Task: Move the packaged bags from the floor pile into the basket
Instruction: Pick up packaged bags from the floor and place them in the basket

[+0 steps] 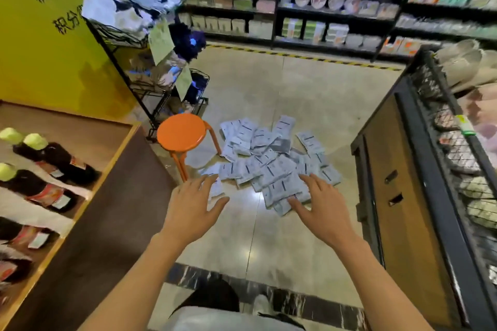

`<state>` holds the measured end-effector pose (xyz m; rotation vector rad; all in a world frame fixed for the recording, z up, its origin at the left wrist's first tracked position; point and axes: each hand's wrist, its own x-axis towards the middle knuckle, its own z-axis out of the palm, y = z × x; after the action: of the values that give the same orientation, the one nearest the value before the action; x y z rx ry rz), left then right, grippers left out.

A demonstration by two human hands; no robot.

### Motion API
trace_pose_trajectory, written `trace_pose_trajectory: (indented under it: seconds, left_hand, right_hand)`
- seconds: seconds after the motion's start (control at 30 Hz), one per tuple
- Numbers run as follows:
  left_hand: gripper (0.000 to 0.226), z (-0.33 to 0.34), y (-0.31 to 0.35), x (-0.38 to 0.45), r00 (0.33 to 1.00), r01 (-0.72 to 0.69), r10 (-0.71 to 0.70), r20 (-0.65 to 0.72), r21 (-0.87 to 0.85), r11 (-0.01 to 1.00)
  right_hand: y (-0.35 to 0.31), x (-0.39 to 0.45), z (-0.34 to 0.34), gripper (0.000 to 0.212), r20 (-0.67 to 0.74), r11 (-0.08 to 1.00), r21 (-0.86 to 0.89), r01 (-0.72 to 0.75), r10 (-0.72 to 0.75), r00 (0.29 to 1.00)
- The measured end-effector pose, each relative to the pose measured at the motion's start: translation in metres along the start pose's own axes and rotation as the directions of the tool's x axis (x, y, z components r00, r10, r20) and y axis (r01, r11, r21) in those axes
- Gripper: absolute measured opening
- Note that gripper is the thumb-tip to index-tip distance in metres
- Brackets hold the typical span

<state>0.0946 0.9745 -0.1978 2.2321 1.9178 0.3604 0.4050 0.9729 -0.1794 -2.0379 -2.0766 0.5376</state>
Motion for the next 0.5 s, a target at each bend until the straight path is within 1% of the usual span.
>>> trace_pose_trajectory:
  seconds: [0.1, 0.17, 0.3, 0.37, 0.43, 0.5]
  left_hand:
    - [0.064, -0.002, -0.020, 0.044, 0.998, 0.050, -0.050, -0.023, -0.003, 0.999]
    - [0.066, 0.003, -0.037, 0.077, 0.997, 0.070, -0.070, -0.021, -0.018, 0.997]
    - [0.062, 0.021, -0.082, 0.152, 0.994, 0.098, -0.101, -0.040, -0.063, 0.993]
    - [0.063, 0.030, -0.108, 0.193, 0.991, 0.133, -0.134, -0.004, -0.089, 0.987]
    - [0.067, 0.040, -0.132, 0.231, 0.987, 0.158, -0.156, 0.028, -0.115, 0.981]
    - [0.067, 0.051, -0.155, 0.267, 0.986, 0.165, -0.163, 0.023, -0.140, 0.976]
  right_hand:
    - [-0.010, 0.063, -0.001, 0.093, 0.026, 0.999, 0.017, 0.051, -0.052, 0.998]
    - [-0.017, 0.107, 0.001, 0.093, 0.055, 0.997, 0.013, 0.074, -0.074, 0.996]
    - [-0.041, 0.205, 0.016, 0.093, 0.112, 0.992, -0.016, 0.124, -0.122, 0.986]
    - [-0.058, 0.258, 0.025, 0.093, 0.162, 0.988, -0.053, 0.142, -0.132, 0.978]
    - [-0.074, 0.309, 0.035, 0.088, 0.208, 0.986, -0.069, 0.154, -0.137, 0.969]
    - [-0.089, 0.358, 0.046, 0.078, 0.226, 0.983, -0.057, 0.176, -0.159, 0.961]
